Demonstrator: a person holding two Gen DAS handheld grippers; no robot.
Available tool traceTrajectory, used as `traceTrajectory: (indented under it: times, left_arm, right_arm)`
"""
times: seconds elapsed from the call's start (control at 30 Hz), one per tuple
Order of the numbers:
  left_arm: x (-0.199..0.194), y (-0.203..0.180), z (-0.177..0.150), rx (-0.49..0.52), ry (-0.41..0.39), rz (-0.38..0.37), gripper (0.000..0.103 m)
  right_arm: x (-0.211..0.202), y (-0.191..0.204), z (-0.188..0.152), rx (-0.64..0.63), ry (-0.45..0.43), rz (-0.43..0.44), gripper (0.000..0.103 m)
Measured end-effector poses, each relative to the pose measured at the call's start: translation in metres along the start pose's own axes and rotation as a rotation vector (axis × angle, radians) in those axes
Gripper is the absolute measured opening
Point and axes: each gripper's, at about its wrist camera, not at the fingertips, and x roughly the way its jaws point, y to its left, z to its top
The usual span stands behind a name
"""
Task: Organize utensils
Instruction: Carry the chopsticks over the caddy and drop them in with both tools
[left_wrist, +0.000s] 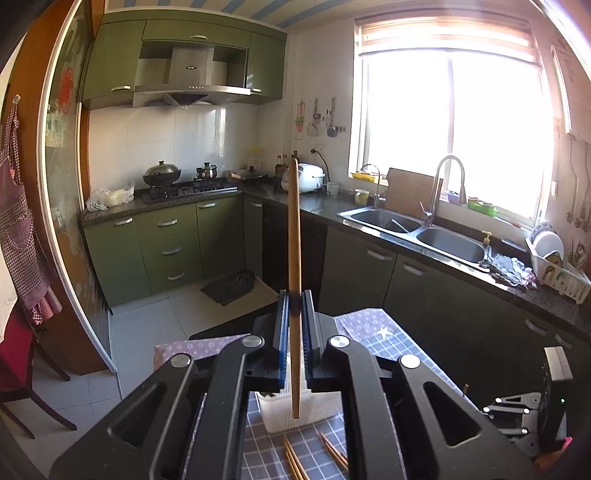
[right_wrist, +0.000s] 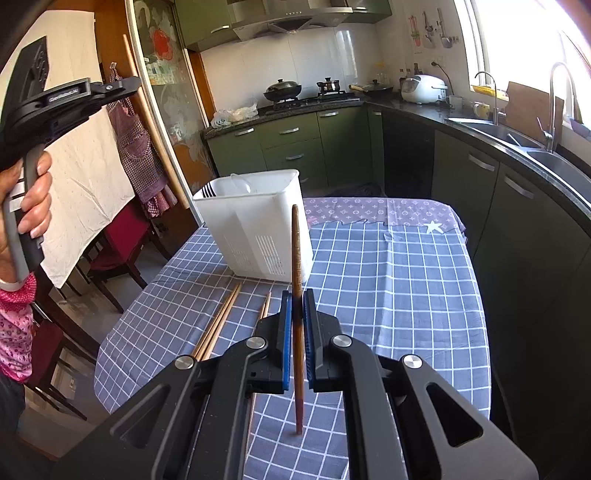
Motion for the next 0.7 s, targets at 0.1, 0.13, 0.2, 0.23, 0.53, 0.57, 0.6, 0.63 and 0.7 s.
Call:
traceTrajectory:
  times: [0.1,0.13,0.2,0.23,0.53,0.57,0.6,0.63,0.7]
  left_arm:
    - [0.023,-0.001,0.006,-0.011,-0.028,0.029,0.007]
    - [0.031,0.000,0.006,-0.017,-0.032,0.039,0.007]
    - [0.047,0.003,0.003,-0.030,-0.017,0.045,0.007]
    - [0.054,0.005,0.000,-0.037,-0.003,0.052,0.007]
    - [0.096,0.008,-0.049,-0.029,0.187,0.048,0.007]
    - [0.098,0.008,-0.055,-0.025,0.206,0.044,0.007]
    - [0.099,0.008,-0.059,-0.023,0.220,0.039,0.007]
    - [0.099,0.007,-0.064,-0.020,0.229,0.032,0.007]
    - [0.098,0.007,-0.070,-0.015,0.245,0.030,0.007]
  right_arm:
    - [-0.009,0.005,0.022,-0.021,-0.043,-0.001,0.007]
    - [-0.012,0.007,0.031,-0.029,-0.059,-0.004,0.007]
    - [-0.018,0.011,0.048,-0.042,-0.087,-0.003,0.007]
    - [-0.022,0.013,0.056,-0.049,-0.103,-0.002,0.007]
    - [-0.036,0.035,0.128,-0.081,-0.154,0.039,0.007]
    - [-0.036,0.037,0.136,-0.081,-0.153,0.046,0.007]
    - [-0.036,0.039,0.143,-0.080,-0.154,0.053,0.007]
    - [-0.036,0.042,0.151,-0.078,-0.156,0.058,0.007]
    - [-0.036,0.047,0.165,-0.073,-0.165,0.063,0.007]
